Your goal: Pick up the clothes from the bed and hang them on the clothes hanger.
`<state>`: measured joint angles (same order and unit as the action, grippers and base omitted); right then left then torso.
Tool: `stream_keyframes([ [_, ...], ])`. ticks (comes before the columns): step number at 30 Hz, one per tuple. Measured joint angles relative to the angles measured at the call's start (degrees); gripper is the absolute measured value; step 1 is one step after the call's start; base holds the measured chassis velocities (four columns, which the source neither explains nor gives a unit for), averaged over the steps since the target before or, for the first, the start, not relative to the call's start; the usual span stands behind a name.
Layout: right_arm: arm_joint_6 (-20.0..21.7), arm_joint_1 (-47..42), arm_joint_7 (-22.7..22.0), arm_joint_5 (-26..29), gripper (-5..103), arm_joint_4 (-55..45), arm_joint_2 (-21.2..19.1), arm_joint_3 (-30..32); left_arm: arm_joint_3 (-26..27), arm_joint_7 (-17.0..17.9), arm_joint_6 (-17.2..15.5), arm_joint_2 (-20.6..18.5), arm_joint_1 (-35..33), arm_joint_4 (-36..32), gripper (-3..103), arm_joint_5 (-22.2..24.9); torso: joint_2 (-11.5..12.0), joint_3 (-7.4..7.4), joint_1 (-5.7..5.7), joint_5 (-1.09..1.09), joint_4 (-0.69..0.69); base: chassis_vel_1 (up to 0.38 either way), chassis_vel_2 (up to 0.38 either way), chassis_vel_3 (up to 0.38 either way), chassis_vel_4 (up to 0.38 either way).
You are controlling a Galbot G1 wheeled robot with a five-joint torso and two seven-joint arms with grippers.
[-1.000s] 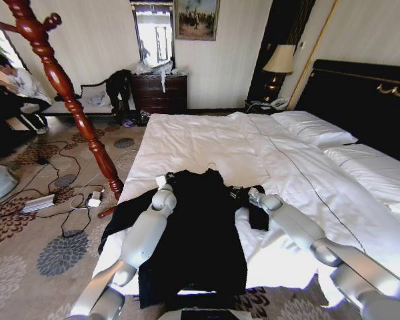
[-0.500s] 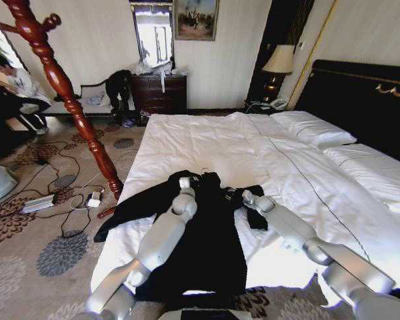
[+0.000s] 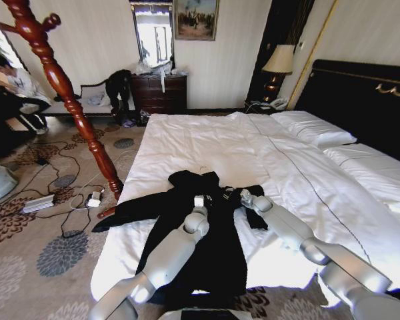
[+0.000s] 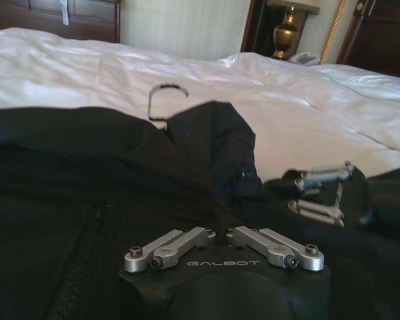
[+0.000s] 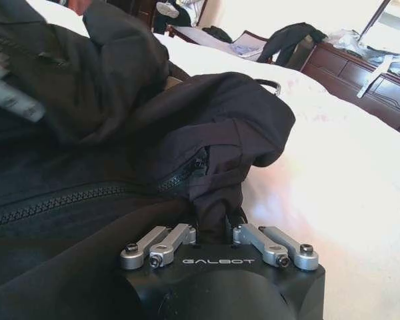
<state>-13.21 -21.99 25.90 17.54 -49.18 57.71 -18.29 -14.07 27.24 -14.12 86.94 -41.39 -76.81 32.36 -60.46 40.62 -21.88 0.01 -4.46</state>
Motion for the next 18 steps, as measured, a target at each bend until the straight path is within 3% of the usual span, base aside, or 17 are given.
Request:
stream_keyframes([
  [6, -0.2, -0.4, -0.2, 0.6, 18, -0.2, -0.1, 0.2, -0.3, 0.0, 0.1, -2.3, -2.5, -4.2, -2, -0.4, 0.0, 0.0, 0.0, -0.01, 0.0, 0.0, 0.0, 0.0, 0.0],
  [8, -0.4, -0.8, -0.4, 0.6, 18, -0.3, -0.2, 0.4, -0.2, 0.2, -0.4, -4.0, -3.8, -7.6, 8, -0.1, 0.0, 0.0, 0.0, -0.01, 0.0, 0.0, 0.0, 0.0, 0.0],
  [10, -0.5, -1.0, -0.4, 0.6, 18, -0.3, -0.2, 0.6, -0.1, 0.8, -0.9, -5.0, -4.4, -9.4, 8, 0.3, 0.0, 0.0, 0.0, -0.02, 0.0, 0.0, 0.0, 0.0, 0.0],
  [14, -0.7, -1.5, -0.5, 0.2, 18, -0.2, -0.2, 1.2, 3.2, 2.9, -3.2, -13.5, -8.5, -19.8, 30, 3.9, 0.0, 0.0, 0.0, -0.03, 0.01, 0.0, 0.0, 0.0, 0.0],
  [15, -0.7, -1.5, -0.5, 0.2, 18, -0.2, -0.2, 1.2, 3.2, 2.9, -3.2, -13.5, -8.5, -19.8, 30, 3.9, 0.0, 0.0, 0.0, -0.03, 0.01, 0.0, 0.0, 0.0, 0.0],
  [18, -1.1, -1.5, -0.4, -0.7, 18, 0.3, -0.1, 1.6, 8.8, 3.0, -4.5, -20.5, -10.2, -26.0, 41, 7.5, 0.0, -0.01, 0.01, -0.02, 0.04, 0.0, 0.0, 0.0, 0.0],
])
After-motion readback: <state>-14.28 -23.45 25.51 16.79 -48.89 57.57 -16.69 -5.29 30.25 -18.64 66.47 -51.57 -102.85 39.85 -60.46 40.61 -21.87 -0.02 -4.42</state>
